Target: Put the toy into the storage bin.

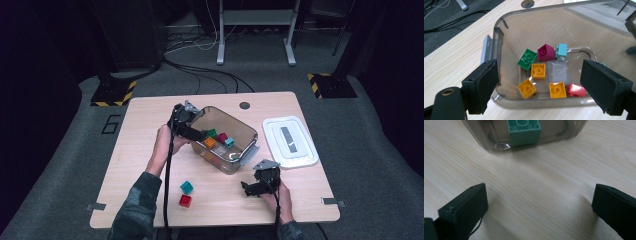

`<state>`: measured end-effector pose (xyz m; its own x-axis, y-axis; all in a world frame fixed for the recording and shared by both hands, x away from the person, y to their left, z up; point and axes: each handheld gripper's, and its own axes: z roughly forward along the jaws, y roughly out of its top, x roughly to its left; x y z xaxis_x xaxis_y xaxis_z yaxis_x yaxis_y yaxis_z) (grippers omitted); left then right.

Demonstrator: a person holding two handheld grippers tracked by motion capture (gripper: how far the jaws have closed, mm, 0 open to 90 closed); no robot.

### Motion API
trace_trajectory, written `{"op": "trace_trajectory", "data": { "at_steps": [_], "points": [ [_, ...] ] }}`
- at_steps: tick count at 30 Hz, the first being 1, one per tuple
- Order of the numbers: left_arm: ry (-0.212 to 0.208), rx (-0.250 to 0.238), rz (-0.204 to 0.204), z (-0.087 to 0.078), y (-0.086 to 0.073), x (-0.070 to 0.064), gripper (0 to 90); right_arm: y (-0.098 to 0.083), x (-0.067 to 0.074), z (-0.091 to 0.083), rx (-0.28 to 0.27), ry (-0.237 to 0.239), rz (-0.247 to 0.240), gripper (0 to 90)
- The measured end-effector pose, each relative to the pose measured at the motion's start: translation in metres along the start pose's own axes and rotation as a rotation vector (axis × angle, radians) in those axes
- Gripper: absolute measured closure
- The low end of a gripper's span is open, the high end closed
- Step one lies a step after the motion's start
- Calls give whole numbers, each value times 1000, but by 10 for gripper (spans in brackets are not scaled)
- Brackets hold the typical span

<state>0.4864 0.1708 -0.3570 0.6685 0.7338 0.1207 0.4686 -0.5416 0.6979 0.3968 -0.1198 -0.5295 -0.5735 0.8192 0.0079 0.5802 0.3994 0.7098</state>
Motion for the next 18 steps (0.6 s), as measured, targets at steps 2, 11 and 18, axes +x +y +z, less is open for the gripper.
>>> {"op": "trace_trajectory", "data": {
  "at_steps": [2,11,18],
  "points": [
    [4,0,2,-5,-4,1,144,0,0,0,-1,-1,3,0],
    [30,-3,-14,-26,-28,2,83,0,0,0,-1,-3,5,0],
    [36,20,-36,-31,-48,4,54,0,0,0,-1,-2,4,0]
  ]
}}
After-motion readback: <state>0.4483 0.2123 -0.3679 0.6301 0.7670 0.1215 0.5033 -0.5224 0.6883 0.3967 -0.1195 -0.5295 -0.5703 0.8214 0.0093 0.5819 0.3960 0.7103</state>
